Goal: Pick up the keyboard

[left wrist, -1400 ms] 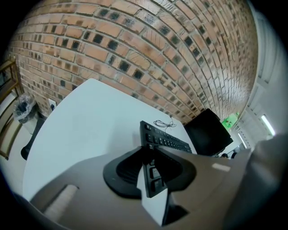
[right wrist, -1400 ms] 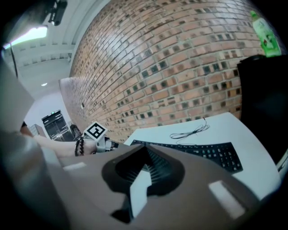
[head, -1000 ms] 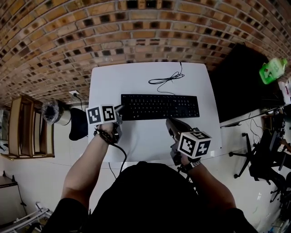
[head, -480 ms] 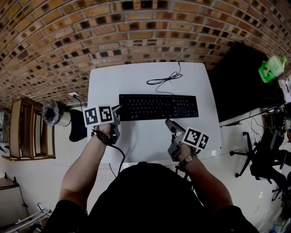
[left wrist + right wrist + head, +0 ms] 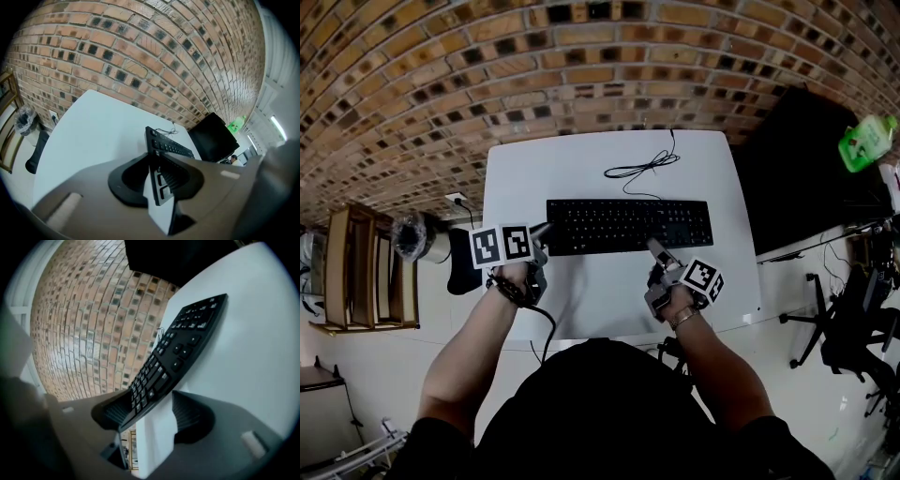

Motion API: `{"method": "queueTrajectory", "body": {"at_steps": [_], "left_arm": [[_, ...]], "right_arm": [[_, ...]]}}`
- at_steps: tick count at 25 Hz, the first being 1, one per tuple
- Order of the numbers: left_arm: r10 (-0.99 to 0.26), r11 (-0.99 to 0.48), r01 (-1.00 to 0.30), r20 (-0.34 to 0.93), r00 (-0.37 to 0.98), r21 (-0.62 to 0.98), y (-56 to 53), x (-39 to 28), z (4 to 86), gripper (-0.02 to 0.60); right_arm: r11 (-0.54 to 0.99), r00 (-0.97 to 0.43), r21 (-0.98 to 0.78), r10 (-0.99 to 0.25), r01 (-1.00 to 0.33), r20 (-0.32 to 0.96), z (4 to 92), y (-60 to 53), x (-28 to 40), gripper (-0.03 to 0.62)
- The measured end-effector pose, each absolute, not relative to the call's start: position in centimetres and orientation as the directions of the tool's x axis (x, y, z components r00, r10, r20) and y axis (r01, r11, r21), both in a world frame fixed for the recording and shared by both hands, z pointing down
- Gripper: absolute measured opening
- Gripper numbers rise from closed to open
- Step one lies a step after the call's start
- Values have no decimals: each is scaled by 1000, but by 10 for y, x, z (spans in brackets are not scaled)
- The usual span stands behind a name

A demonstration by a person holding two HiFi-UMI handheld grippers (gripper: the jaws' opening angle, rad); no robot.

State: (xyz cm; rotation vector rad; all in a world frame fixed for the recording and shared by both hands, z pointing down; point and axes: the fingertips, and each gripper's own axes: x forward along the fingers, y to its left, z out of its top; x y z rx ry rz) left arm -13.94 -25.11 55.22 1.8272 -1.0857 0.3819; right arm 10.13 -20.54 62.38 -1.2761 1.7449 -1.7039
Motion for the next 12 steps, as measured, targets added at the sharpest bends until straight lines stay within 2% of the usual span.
{"method": "queueTrajectory", "body": {"at_steps": [9,12], "left_arm": [[-502,-168,-805,654,566,569,-248,-137,548,81],[-499,-172,-807,656,566,565,-248,-137,549,81]], "right_arm": [[-147,-474,-957,-843,-251,254,638,-231,106,270],[-135,-471,-961,-849,-241,238,639,-237,106,245]]}}
